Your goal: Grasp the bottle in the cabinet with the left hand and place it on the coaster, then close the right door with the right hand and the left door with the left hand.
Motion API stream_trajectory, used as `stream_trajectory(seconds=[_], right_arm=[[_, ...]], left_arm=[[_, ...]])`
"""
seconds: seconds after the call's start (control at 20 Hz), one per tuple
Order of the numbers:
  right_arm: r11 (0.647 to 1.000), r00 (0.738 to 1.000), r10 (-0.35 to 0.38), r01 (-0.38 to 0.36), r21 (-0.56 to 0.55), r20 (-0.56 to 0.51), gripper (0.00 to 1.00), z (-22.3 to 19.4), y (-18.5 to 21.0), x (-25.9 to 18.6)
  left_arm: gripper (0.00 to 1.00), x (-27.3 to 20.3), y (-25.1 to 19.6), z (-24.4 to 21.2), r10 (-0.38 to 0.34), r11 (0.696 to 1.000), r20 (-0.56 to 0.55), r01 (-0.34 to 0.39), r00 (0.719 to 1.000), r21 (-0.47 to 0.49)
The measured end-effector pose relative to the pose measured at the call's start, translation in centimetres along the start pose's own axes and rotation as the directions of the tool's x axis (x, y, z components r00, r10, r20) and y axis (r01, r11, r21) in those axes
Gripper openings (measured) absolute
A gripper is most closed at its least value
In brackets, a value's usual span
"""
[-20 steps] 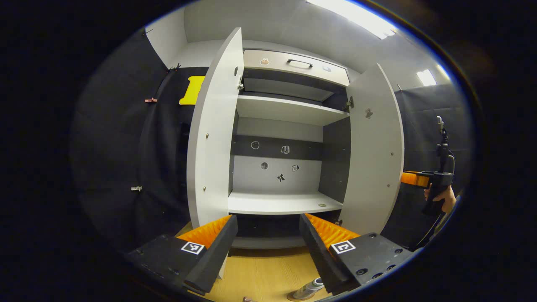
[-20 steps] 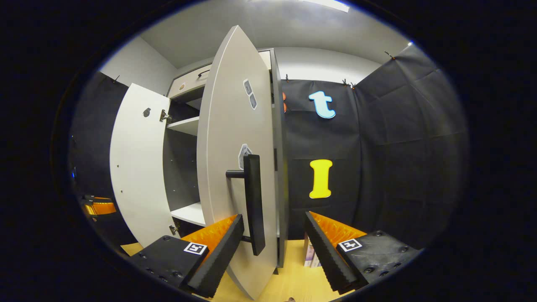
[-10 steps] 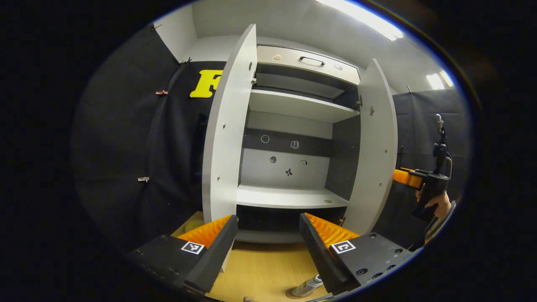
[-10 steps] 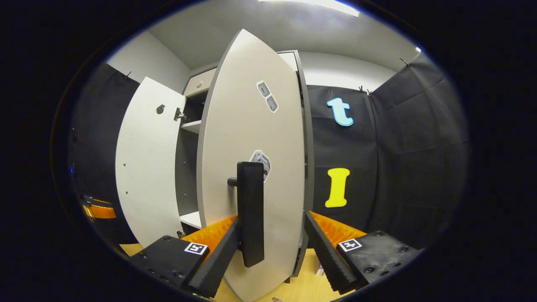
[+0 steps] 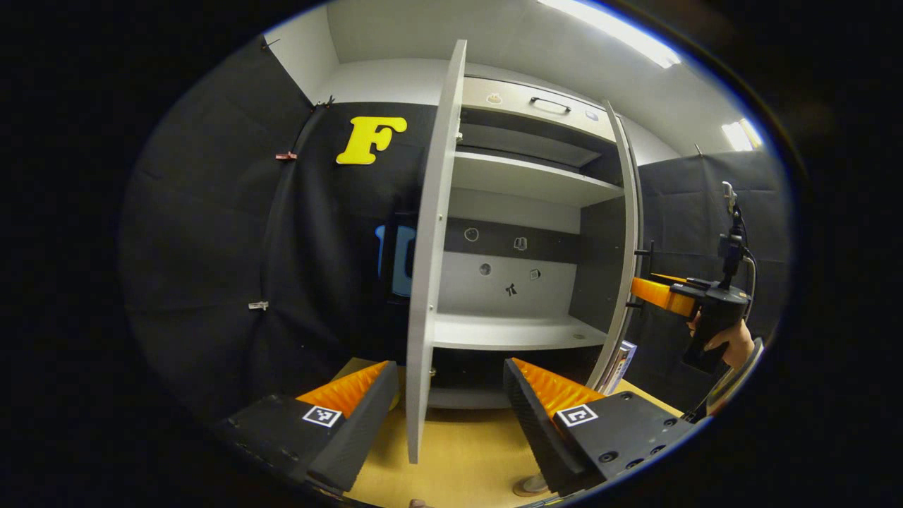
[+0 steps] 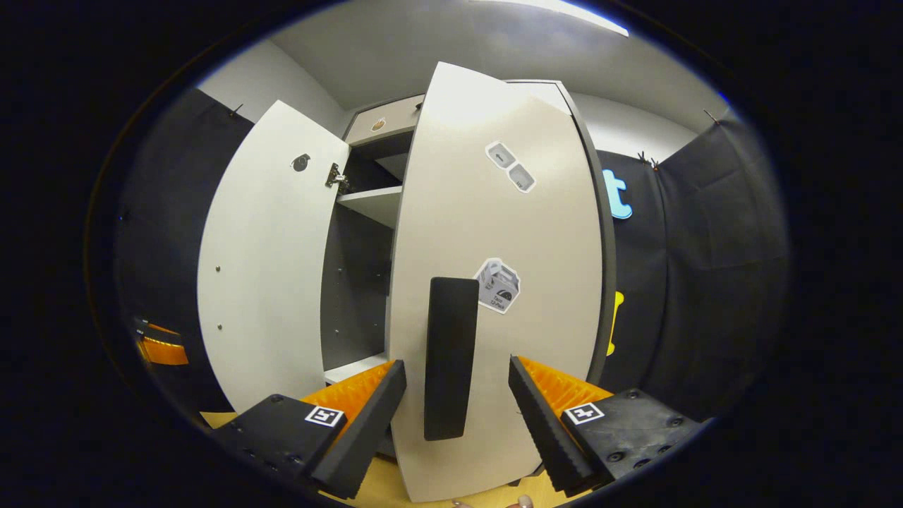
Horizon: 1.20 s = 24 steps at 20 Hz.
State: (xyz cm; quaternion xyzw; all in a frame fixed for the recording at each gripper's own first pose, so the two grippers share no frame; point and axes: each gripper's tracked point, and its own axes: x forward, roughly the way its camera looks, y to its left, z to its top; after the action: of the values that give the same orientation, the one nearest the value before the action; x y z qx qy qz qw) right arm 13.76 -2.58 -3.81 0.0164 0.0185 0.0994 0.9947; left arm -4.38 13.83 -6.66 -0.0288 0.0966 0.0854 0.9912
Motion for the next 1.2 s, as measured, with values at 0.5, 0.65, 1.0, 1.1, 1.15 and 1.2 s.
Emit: stream_trajectory(seconds=[0.5, 0.65, 1.0, 1.1, 1.15, 1.2], right_arm=[[0.996, 0.996, -0.093, 0.093, 0.012, 0.016, 0.95, -1.0, 1.3, 5.6], [0.992, 0.991, -0.125, 0.126, -0.023, 0.037, 0.95, -1.2, 1.5, 7.2], [0.983, 0.982, -0.183, 0.184, -0.018, 0.036, 0.95, -1.6, 1.3, 9.9], [0.982, 0.982, -0.189, 0.189, -0.02, 0.022, 0.95, -1.7, 1.2, 9.8], [0.981, 0.981, -0.193, 0.193, -0.013, 0.014, 0.95, -1.6, 1.1, 9.7], [0.981, 0.981, -0.194, 0.194, -0.006, 0.008, 0.95, -1.5, 1.1, 9.5]], left_arm=[[0.95, 0.4, 5.1, -0.2, 0.047, 0.998, -0.014, -0.048, 0.999, -0.037], [0.95, 1.3, 6.4, 0.6, 0.047, 0.998, -0.004, -0.048, 0.999, -0.036], [0.94, 4.0, 7.7, 6.4, -0.023, 0.999, 0.074, 0.024, 0.997, -0.021], [0.94, 5.5, 7.9, 7.3, -0.058, 0.998, 0.084, 0.06, 0.995, -0.023], [0.94, 5.9, 7.8, 7.6, -0.074, 0.997, 0.09, 0.077, 0.993, -0.026], [0.94, 6.2, 7.7, 7.9, -0.092, 0.995, 0.096, 0.095, 0.991, -0.029]])
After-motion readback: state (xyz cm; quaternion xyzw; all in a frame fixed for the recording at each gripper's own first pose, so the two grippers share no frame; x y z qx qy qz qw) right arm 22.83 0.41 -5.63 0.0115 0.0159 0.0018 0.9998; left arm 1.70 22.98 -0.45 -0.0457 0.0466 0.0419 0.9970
